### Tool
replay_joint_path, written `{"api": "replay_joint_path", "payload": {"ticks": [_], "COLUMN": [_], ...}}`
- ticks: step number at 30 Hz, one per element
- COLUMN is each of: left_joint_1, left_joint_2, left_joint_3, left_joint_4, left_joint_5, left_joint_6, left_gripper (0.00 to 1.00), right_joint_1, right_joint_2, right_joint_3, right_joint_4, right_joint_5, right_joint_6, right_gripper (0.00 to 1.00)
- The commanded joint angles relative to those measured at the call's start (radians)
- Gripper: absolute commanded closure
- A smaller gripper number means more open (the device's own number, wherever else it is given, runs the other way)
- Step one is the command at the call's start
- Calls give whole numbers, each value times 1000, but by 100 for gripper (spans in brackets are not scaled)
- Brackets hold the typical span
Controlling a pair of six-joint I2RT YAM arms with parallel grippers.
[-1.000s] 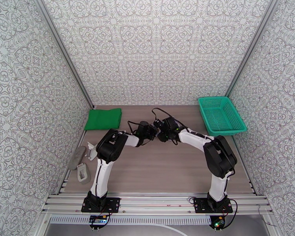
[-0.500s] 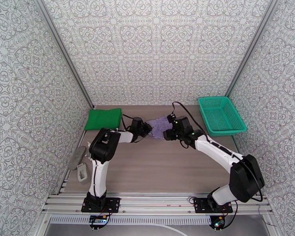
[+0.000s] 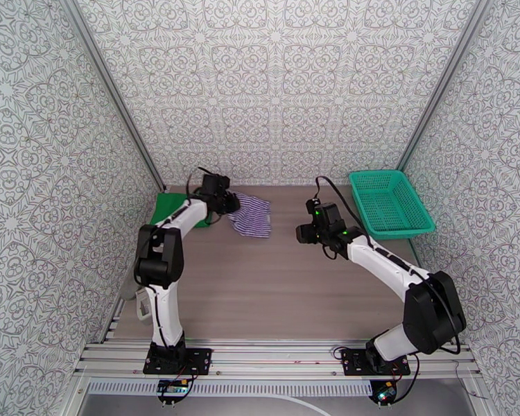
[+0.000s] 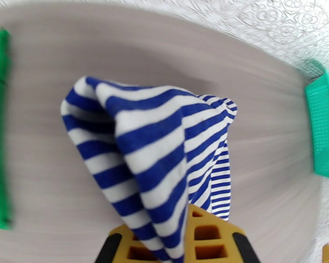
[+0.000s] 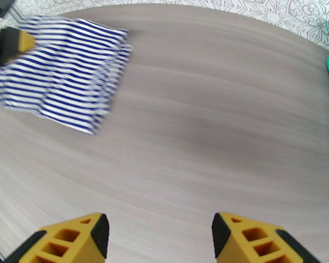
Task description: Fold and stack the mixed laundry pile
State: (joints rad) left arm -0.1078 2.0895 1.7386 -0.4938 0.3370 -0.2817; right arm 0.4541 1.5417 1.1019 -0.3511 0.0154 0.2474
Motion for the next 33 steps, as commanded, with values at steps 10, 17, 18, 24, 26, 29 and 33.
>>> {"api": "replay_joint_path", "payload": {"ticks": [10, 17, 18, 24, 26, 29, 33], "left_joint_1": [136, 150, 157, 212, 235, 271, 315], "left_joint_2": [81, 59, 53, 22, 4, -27, -52], "left_joint_3": [241, 263, 264, 258, 244, 204, 164], "left_joint_4": [-276, -316, -316, -293, -273, -227, -197], "left_joint_5": [-151, -181, -181, -138, -104, -36, -3], "left_joint_6": [392, 445, 439, 415, 409, 401, 398], "left_gripper": [100, 100, 100, 100, 100, 100, 100], "right_joint_1": [-9, -8, -8, -8, -8, -8, -8], "right_joint_2": [68, 99, 101, 89, 84, 80, 86], "right_joint_3": [18, 39, 41, 30, 25, 22, 31], "right_joint_4": [18, 14, 12, 0, -1, -2, -8], "right_joint_5": [46, 41, 40, 49, 51, 54, 49], "right_joint_6": [3, 3, 3, -2, -4, -4, -2], "right_gripper": [33, 33, 33, 33, 33, 33, 32]}}
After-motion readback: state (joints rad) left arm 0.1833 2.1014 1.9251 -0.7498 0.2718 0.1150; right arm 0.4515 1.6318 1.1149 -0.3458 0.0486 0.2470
